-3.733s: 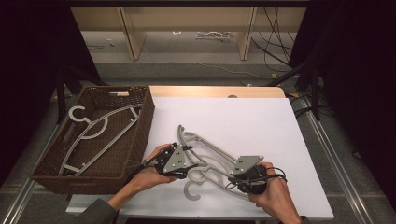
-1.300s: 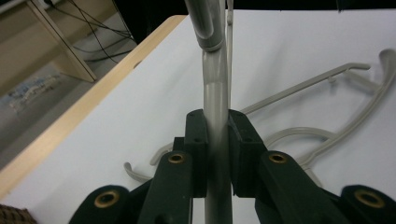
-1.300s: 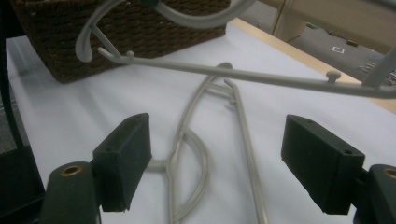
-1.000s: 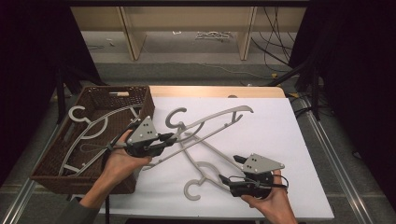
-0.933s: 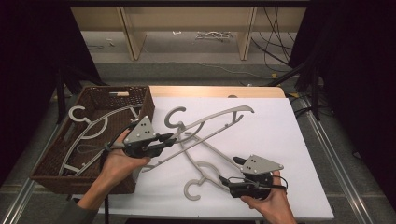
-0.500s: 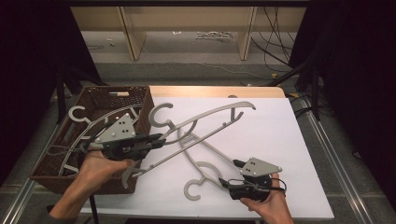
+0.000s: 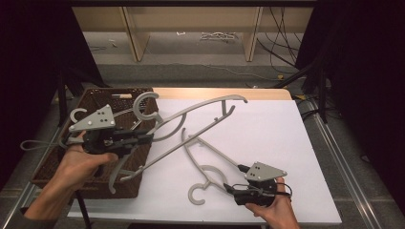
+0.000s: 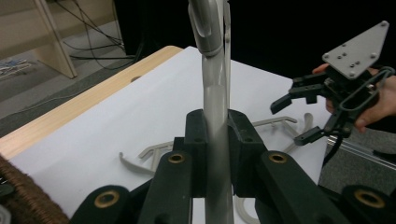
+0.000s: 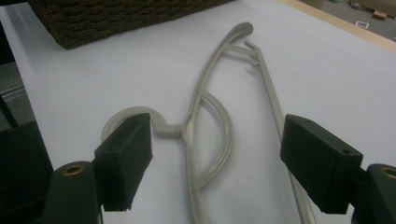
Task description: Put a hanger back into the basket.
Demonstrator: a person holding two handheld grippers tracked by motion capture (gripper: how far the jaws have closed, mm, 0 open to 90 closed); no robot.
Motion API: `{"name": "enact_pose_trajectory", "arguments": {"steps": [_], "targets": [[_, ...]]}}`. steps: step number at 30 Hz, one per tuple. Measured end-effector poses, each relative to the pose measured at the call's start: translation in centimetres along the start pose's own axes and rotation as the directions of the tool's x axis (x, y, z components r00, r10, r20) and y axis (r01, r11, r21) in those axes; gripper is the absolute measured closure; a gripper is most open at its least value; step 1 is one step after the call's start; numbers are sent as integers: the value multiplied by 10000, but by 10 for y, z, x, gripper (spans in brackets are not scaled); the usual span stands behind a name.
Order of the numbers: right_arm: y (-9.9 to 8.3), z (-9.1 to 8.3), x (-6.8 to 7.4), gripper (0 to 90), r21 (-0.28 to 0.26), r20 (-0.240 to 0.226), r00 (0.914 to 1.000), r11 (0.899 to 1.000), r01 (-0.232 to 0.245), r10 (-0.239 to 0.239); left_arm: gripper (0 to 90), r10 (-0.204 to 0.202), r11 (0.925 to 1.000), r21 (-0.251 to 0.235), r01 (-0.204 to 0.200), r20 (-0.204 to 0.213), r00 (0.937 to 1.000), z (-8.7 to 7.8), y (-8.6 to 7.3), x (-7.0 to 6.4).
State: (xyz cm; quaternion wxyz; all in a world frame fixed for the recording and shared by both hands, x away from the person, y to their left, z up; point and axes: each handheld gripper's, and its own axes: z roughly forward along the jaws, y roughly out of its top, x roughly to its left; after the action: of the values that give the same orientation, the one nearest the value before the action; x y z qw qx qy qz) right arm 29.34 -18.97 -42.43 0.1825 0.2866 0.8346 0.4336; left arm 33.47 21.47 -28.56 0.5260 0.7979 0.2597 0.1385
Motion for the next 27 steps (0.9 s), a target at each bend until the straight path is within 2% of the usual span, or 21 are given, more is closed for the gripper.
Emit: {"name": "enact_pose_trajectory", "arguments": {"steps": [5, 7, 10, 17, 20, 22, 27], "targets": [[-1, 1, 0, 261, 155, -106, 9999, 9999, 1, 1, 795, -319, 9995, -37, 318, -493, 9983, -7, -3, 20], [-2, 2, 0, 261, 156, -79, 10000, 9999, 37, -36, 795, -462, 9989, -81, 457, -860, 9952, -11, -4, 30], [-2, 2, 0, 261, 195, -116, 9999, 9998, -21, 23, 795, -712, 9974, -213, 691, -1188, 9904, -16, -7, 44], [-3, 3, -2, 259, 179, -42, 10000, 9998, 12, -12, 795, -981, 9952, -269, 946, -2073, 9733, -26, -15, 70], [-3, 3, -1, 256, 188, -37, 10000, 9998, -39, 40, 795, -1139, 9935, -290, 1102, -2326, 9659, -29, -19, 81], [-3, 3, -2, 256, 187, -40, 10000, 9998, -23, 23, 795, -1300, 9915, -304, 1265, -2595, 9570, -31, -24, 90], [-3, 3, -2, 257, 158, -27, 10000, 9999, -51, 51, 795, -1347, 9907, -241, 1336, -2970, 9453, -36, -31, 105]]}}
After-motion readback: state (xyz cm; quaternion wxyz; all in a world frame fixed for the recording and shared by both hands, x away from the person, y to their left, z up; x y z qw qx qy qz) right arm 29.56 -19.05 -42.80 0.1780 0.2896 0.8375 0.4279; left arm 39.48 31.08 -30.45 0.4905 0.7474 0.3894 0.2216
